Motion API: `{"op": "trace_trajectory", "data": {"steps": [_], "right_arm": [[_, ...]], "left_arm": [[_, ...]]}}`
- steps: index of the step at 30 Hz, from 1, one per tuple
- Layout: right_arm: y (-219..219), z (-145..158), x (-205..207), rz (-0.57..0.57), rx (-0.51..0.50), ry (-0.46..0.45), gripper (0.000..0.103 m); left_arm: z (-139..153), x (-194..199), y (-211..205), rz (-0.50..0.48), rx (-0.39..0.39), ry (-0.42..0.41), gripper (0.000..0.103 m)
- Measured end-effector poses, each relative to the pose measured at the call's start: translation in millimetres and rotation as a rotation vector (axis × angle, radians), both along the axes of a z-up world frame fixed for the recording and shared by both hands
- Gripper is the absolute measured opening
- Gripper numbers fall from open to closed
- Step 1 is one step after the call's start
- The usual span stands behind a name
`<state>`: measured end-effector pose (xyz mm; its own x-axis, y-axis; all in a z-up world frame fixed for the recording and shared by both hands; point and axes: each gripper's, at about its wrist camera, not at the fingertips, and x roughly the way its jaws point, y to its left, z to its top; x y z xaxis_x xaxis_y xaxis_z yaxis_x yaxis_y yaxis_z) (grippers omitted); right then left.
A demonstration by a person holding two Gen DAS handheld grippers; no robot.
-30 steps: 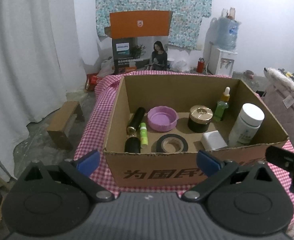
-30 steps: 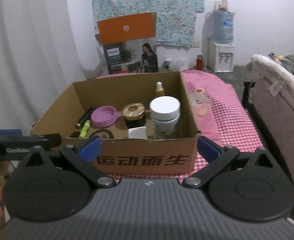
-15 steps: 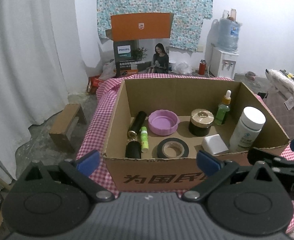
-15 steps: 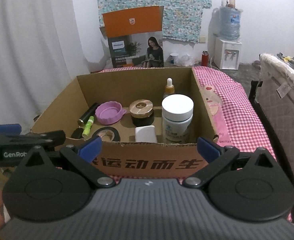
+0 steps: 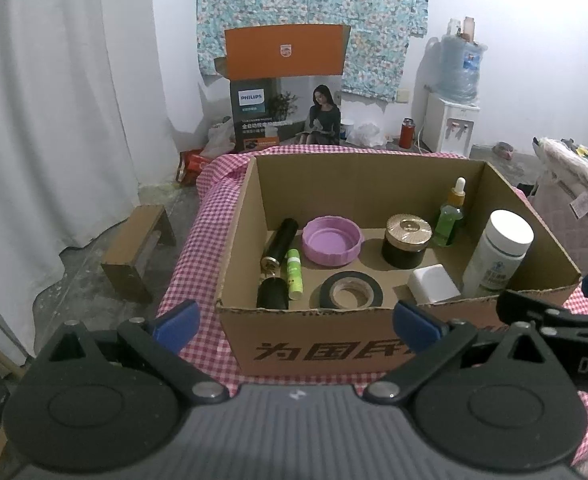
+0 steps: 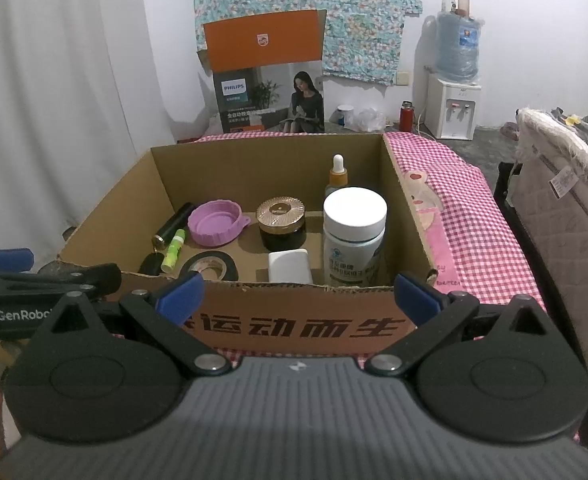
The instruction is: Organize rigid objects
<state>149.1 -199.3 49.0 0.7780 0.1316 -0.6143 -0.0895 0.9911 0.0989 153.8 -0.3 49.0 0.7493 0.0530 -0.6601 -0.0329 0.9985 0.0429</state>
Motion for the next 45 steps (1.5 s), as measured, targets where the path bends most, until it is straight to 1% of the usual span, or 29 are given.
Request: {"op": "trace_trajectory", "data": {"steps": [14, 28, 45], "right_arm": [[-2.4, -1.3, -3.2, 0.0, -0.006, -0.003, 0.102], [-4.2, 3.8, -4.7, 0.004, -0.015, -0.006, 0.102], [-4.5, 4.2, -4.5, 0.005, -0.016, -0.005, 0.102]], "left_arm": [[2.3, -1.4, 0.8, -0.001, 0.002, -0.003, 0.103], [4.7, -1.8, 0.3, -0.004, -0.001, -0.001, 0.103], [2.7, -1.8, 1.4, -0.002, -0.003, 0.004, 0.103]]}}
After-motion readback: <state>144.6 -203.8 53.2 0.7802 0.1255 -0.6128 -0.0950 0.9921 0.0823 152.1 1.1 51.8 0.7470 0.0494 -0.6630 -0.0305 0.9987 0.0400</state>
